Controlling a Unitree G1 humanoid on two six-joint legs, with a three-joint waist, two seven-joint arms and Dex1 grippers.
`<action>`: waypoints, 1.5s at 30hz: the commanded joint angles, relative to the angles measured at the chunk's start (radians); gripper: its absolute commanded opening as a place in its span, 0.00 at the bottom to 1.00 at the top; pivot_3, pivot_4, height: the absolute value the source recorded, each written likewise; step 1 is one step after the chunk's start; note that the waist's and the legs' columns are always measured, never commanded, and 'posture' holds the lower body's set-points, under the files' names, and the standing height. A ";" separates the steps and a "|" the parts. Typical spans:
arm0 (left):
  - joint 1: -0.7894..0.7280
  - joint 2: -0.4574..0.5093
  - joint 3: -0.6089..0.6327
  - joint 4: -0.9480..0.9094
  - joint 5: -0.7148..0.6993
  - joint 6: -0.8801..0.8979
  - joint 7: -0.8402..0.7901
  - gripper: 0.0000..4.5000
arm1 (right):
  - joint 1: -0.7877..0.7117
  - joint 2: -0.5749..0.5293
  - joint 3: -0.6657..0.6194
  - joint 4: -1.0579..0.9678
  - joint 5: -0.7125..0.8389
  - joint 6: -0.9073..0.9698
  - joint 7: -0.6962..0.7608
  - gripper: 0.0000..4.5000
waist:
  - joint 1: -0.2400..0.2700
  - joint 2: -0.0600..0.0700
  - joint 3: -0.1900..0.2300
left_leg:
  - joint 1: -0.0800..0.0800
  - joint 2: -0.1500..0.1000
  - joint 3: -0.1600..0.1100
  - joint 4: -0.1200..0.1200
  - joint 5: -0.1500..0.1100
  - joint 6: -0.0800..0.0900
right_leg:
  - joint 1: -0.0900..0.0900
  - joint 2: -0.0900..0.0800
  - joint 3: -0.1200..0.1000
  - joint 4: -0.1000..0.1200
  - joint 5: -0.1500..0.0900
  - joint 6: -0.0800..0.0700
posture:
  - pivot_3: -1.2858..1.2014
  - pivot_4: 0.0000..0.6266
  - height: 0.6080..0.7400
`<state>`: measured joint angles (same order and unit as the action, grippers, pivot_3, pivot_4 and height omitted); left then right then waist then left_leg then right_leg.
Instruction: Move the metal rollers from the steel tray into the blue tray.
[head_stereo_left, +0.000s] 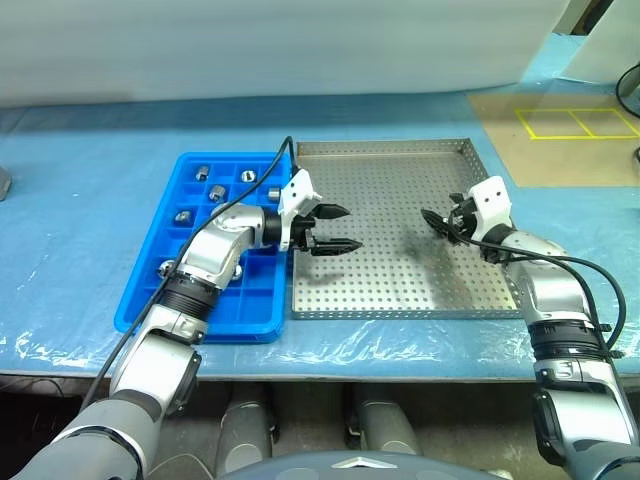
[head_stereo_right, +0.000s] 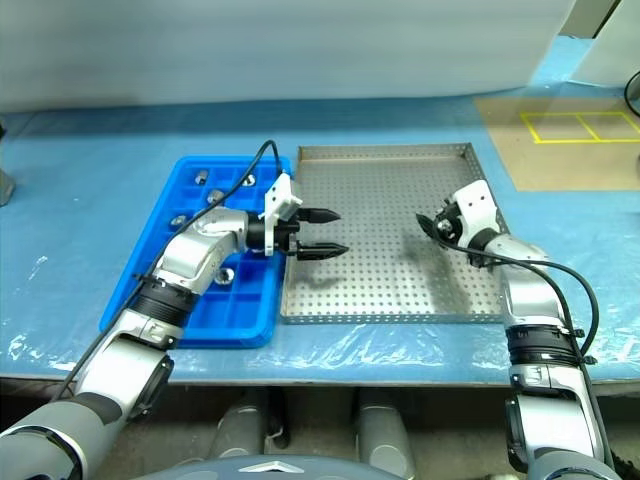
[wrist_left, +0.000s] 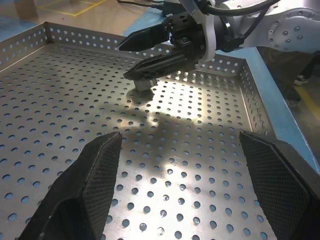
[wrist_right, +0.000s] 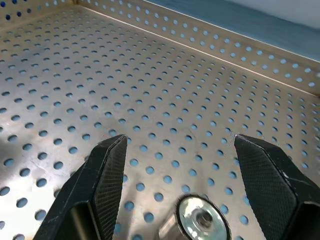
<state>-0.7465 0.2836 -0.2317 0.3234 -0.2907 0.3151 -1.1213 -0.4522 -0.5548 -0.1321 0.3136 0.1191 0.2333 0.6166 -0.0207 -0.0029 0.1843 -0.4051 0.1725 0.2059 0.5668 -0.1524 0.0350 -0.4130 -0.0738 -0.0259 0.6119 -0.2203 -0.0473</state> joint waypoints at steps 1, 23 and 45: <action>-0.016 -0.001 0.000 -0.031 -0.001 -0.016 -0.022 0.89 | -0.012 -0.012 -0.006 0.017 -0.004 -0.025 -0.010 0.78 | 0.000 0.000 0.000 | 0.000 0.000 0.000 0.000 0.000 0.000 | 0.000 0.000 0.000 0.000 0.000 0.000 | 0.37 0.24 1.00; 0.075 0.063 0.022 -0.085 0.010 -0.006 -0.009 0.89 | -0.035 0.047 -0.040 0.196 0.098 0.044 0.001 0.42 | 0.002 0.001 0.000 | 0.001 0.000 0.000 0.004 -0.003 0.005 | 0.006 0.000 0.000 -0.003 0.000 0.000 | 0.37 0.24 1.00; 0.122 0.209 0.124 -0.157 -0.016 0.060 0.015 0.89 | -0.031 0.111 0.053 -0.214 0.139 0.214 0.018 0.38 | -0.020 0.001 0.000 | 0.001 0.000 0.000 -0.002 -0.002 0.003 | 0.003 0.000 -0.001 -0.005 0.000 0.000 | 0.40 0.24 1.00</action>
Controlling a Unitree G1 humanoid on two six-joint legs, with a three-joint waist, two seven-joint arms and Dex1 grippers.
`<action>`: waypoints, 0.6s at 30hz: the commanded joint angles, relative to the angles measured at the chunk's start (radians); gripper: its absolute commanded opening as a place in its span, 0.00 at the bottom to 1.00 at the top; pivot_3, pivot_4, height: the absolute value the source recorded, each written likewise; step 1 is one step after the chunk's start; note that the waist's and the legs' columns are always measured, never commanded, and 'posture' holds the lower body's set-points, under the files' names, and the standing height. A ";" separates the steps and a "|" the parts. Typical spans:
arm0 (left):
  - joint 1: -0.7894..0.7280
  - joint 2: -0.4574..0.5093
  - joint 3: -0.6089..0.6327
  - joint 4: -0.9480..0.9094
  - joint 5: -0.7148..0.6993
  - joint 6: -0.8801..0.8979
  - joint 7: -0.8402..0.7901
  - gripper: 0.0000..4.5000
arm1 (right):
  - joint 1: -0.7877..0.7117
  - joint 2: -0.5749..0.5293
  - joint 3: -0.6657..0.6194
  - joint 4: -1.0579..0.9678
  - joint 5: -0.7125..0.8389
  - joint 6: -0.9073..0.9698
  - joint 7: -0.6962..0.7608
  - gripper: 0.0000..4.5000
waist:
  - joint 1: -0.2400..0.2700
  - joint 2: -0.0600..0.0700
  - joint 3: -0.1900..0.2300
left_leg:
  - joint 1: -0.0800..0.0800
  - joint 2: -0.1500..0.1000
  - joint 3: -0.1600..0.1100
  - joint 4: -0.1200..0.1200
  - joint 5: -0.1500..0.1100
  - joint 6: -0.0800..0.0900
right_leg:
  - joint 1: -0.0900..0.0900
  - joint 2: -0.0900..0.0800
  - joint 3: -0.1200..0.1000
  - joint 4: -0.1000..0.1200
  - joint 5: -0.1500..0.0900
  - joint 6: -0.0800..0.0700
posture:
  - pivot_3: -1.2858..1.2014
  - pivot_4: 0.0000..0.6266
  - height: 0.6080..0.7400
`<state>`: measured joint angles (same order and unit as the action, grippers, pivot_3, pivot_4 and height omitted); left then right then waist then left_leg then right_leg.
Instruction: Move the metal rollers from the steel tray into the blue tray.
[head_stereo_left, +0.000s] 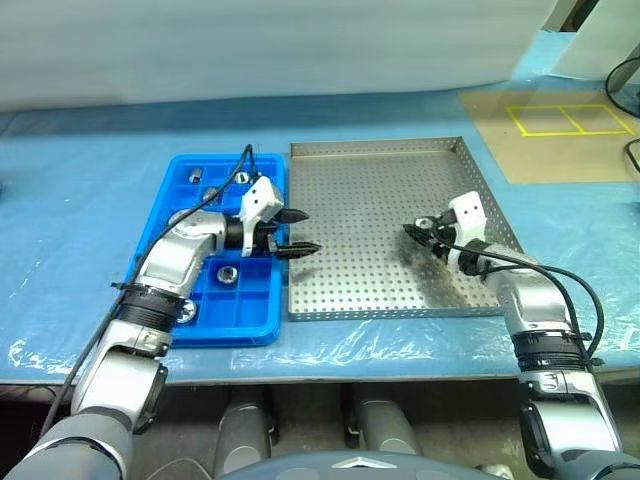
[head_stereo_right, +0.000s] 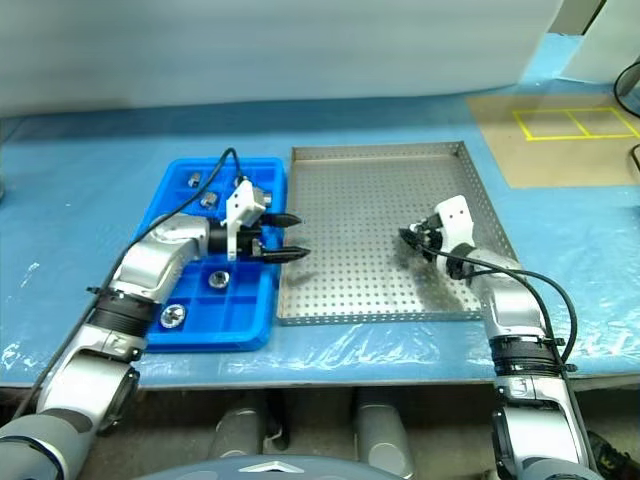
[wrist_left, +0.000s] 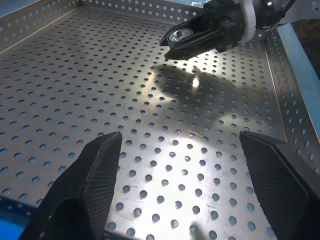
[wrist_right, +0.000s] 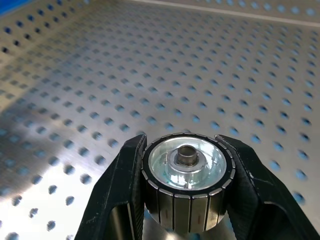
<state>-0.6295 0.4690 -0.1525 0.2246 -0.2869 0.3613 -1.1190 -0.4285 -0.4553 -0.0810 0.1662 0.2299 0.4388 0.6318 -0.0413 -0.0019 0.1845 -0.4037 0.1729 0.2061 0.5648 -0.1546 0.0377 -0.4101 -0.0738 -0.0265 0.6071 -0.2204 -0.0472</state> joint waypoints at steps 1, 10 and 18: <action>0.012 0.037 0.057 -0.072 -0.025 0.024 0.019 0.89 | -0.076 0.022 0.011 -0.074 0.035 0.016 0.007 0.38 | 0.002 0.000 0.000 | 0.000 0.000 0.000 0.000 0.000 0.000 | 0.000 0.000 0.000 0.000 0.000 0.000 | 0.40 0.24 1.00; 0.193 0.186 0.186 -0.335 -0.121 0.157 0.044 0.89 | -0.182 0.082 0.186 -0.169 0.102 0.067 0.213 0.38 | 0.028 0.000 0.000 | -0.001 0.001 0.000 -0.003 0.001 -0.002 | -0.002 0.000 0.000 0.000 0.000 0.000 | 0.47 0.24 1.00; 0.480 0.303 0.348 -0.587 -0.194 0.247 0.111 0.89 | -0.286 0.128 0.299 0.006 0.073 -0.006 0.373 0.38 | 0.091 0.000 0.001 | -0.001 0.001 -0.001 -0.004 0.002 -0.005 | -0.004 0.000 0.000 0.001 0.000 0.000 | 0.57 0.24 1.00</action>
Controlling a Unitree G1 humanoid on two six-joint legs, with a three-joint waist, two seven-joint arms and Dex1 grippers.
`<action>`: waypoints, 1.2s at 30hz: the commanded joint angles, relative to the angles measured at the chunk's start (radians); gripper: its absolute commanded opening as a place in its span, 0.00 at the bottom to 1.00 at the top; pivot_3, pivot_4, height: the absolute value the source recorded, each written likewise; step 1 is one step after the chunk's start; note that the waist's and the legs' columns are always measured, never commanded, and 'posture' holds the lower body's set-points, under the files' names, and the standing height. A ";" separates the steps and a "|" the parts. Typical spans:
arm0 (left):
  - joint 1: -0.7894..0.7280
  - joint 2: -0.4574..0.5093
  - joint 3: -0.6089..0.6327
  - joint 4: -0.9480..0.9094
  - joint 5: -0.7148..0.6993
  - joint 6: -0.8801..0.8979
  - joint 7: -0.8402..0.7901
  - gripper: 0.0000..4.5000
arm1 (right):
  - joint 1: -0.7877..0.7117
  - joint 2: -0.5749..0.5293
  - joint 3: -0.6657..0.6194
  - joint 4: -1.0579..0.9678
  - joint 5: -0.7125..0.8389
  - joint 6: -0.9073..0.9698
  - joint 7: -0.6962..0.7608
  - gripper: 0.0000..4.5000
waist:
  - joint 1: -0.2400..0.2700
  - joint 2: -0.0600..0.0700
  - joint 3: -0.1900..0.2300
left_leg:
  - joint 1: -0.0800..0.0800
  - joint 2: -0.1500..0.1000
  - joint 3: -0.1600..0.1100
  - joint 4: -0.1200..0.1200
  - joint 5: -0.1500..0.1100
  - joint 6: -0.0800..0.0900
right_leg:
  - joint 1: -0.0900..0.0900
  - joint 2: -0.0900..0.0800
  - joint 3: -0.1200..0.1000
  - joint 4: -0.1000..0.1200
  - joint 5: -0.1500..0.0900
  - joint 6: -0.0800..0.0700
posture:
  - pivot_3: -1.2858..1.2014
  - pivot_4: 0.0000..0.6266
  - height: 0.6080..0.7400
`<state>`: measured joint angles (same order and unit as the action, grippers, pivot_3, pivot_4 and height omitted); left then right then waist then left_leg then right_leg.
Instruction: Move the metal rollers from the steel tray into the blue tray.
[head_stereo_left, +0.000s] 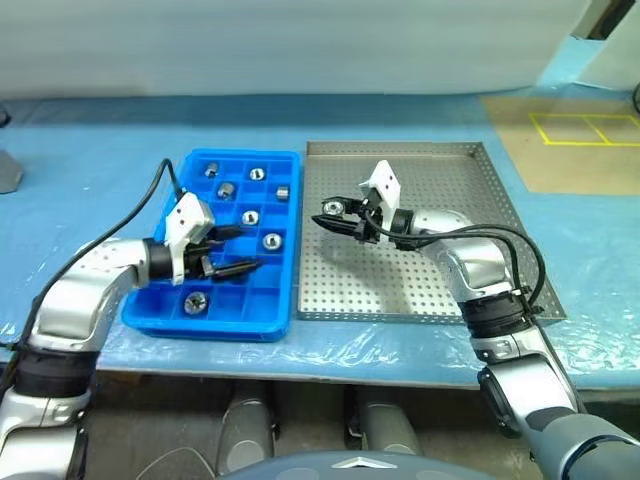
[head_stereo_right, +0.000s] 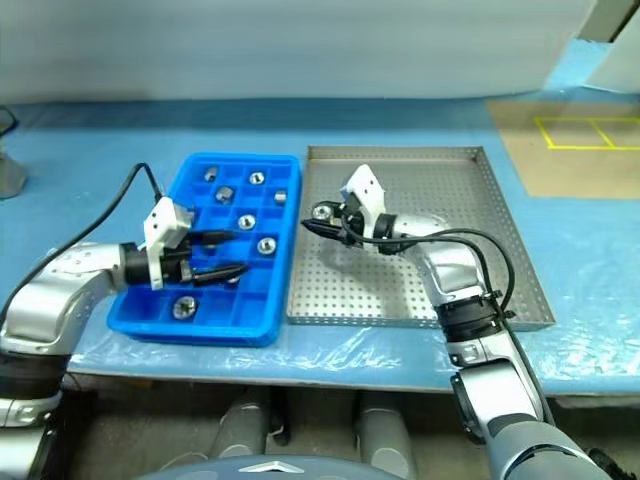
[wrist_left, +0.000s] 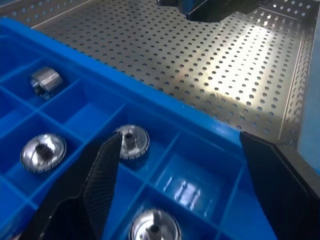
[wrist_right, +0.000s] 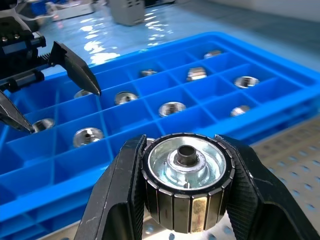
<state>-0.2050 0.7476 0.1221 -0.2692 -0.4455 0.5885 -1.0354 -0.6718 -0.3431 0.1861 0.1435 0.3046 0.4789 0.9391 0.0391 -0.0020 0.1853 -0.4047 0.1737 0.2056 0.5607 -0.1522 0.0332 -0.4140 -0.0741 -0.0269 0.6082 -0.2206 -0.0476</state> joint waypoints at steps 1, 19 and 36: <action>0.088 0.029 0.095 -0.119 -0.045 0.030 0.041 0.89 | -0.054 0.026 0.045 0.054 -0.007 -0.058 0.085 0.38 | 0.017 0.000 0.000 | 0.000 0.000 0.000 0.000 0.000 0.000 | 0.000 0.000 0.000 0.000 0.000 0.000 | 0.58 0.24 1.00; 0.453 -0.035 0.254 -0.462 -0.170 0.126 0.280 0.89 | 0.001 0.105 0.189 0.048 -0.054 0.169 0.169 0.38 | 0.150 -0.001 0.000 | 0.004 -0.001 -0.002 -0.008 0.002 -0.003 | 0.001 0.000 0.000 -0.001 -0.003 0.006 | 0.67 0.24 1.00; 0.328 0.030 0.194 -0.350 -0.188 0.119 0.252 0.89 | 0.051 0.037 0.157 -0.106 0.048 0.268 0.176 0.38 | 0.165 -0.002 -0.001 | 0.011 -0.003 -0.002 -0.017 0.005 -0.009 | 0.003 0.000 0.002 -0.001 -0.007 0.009 | 0.64 0.24 1.00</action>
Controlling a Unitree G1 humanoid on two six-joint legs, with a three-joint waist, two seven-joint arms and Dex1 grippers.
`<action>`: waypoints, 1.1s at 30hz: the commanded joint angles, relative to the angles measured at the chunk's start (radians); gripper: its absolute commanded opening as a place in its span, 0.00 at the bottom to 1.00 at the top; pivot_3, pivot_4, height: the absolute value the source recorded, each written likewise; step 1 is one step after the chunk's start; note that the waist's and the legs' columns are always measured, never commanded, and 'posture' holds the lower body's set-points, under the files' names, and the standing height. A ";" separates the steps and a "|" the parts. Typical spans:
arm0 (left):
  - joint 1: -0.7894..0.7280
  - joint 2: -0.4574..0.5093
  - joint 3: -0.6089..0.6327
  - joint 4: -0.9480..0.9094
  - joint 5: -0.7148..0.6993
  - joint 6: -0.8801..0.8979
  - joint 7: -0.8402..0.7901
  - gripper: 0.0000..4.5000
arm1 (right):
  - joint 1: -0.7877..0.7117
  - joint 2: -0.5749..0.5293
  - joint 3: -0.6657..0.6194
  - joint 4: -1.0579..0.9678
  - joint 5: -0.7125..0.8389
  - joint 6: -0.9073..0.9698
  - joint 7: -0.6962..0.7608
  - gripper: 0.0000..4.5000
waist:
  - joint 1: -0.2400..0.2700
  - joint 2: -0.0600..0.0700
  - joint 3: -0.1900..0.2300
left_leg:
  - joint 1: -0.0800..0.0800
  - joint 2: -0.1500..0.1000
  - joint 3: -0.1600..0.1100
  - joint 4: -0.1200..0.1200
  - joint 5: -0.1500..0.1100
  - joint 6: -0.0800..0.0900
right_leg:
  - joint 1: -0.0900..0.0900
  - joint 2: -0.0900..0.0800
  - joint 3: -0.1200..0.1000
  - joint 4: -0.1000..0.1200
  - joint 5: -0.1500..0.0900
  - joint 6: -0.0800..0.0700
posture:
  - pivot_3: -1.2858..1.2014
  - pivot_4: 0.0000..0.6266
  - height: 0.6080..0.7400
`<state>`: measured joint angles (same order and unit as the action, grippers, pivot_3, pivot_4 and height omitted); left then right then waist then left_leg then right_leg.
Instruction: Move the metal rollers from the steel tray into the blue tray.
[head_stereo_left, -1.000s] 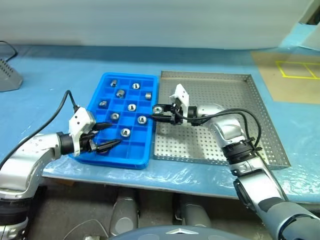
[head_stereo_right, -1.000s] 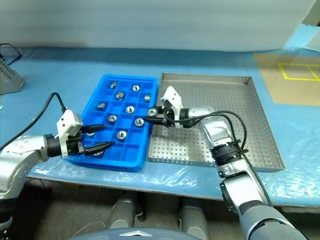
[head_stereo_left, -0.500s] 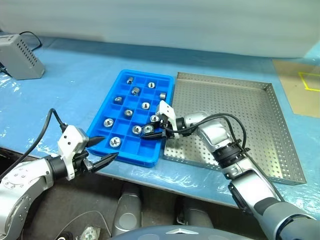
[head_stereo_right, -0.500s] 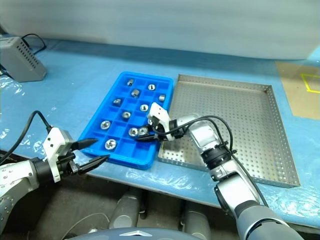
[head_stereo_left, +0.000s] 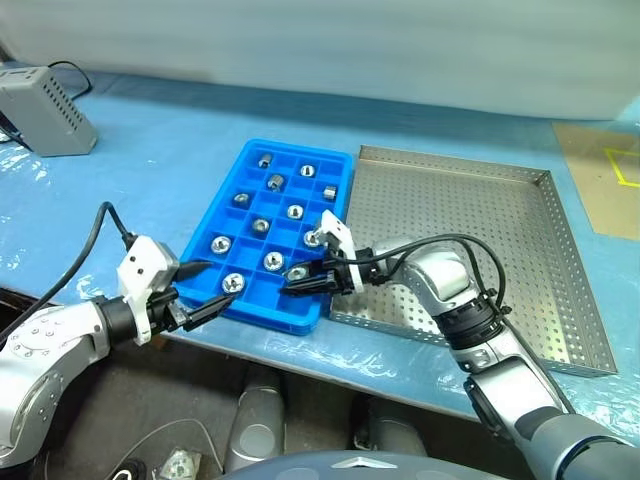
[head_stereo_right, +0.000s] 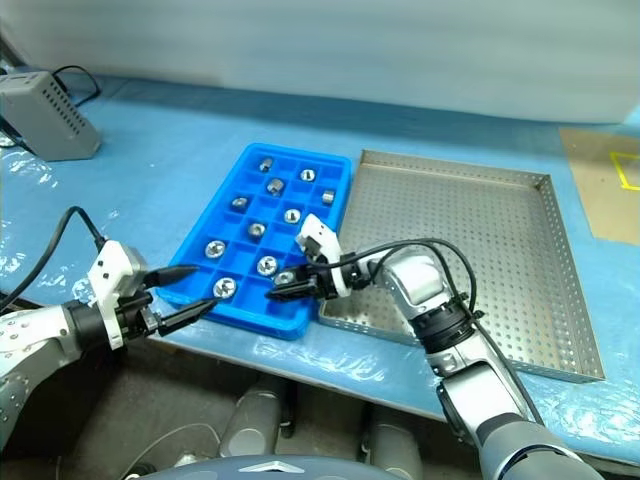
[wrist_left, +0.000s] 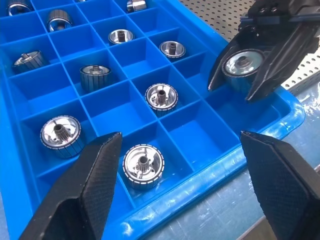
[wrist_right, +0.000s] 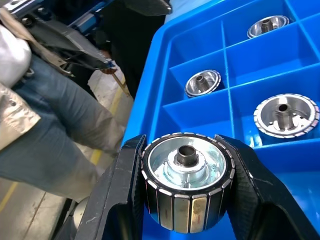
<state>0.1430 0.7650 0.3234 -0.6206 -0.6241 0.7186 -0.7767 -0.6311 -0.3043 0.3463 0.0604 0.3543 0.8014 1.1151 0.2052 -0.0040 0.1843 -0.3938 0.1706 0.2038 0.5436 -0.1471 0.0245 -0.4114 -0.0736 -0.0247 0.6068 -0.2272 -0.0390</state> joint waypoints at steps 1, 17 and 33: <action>-0.027 0.013 -0.013 0.004 -0.009 -0.011 -0.008 0.89 | 0.015 -0.005 -0.001 -0.022 -0.005 -0.067 -0.003 0.38 | -0.002 0.000 0.000 | 0.000 0.000 0.000 0.000 0.000 0.000 | 0.000 0.000 0.000 0.000 0.000 0.000 | 0.64 0.24 1.00; -0.162 -0.009 -0.131 0.109 0.023 -0.050 -0.033 0.89 | -0.003 -0.053 -0.053 0.004 0.009 -0.090 -0.023 0.93 | -0.004 -0.001 -0.001 | 0.010 0.000 0.000 0.000 0.001 -0.002 | 0.010 0.000 0.000 0.001 0.000 0.000 | 0.59 0.24 1.00; -0.849 -0.383 -0.462 0.940 0.343 -0.402 -0.049 0.89 | 0.204 -0.060 -0.460 -0.127 -0.024 -0.188 -0.535 0.93 | -0.147 -0.003 -0.003 | 0.002 0.000 0.000 0.003 0.005 -0.007 | 0.005 0.001 0.000 0.002 0.006 -0.007 | 0.42 0.24 1.00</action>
<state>-0.6643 0.3981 -0.1414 0.2534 -0.3057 0.3762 -0.8333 -0.4314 -0.3762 -0.0763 -0.0238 0.3379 0.6483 0.6356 0.0581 -0.0073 0.1817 -0.3927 0.1706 0.2041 0.5475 -0.1418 0.0174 -0.4070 -0.0727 -0.0249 0.6085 -0.2215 -0.0463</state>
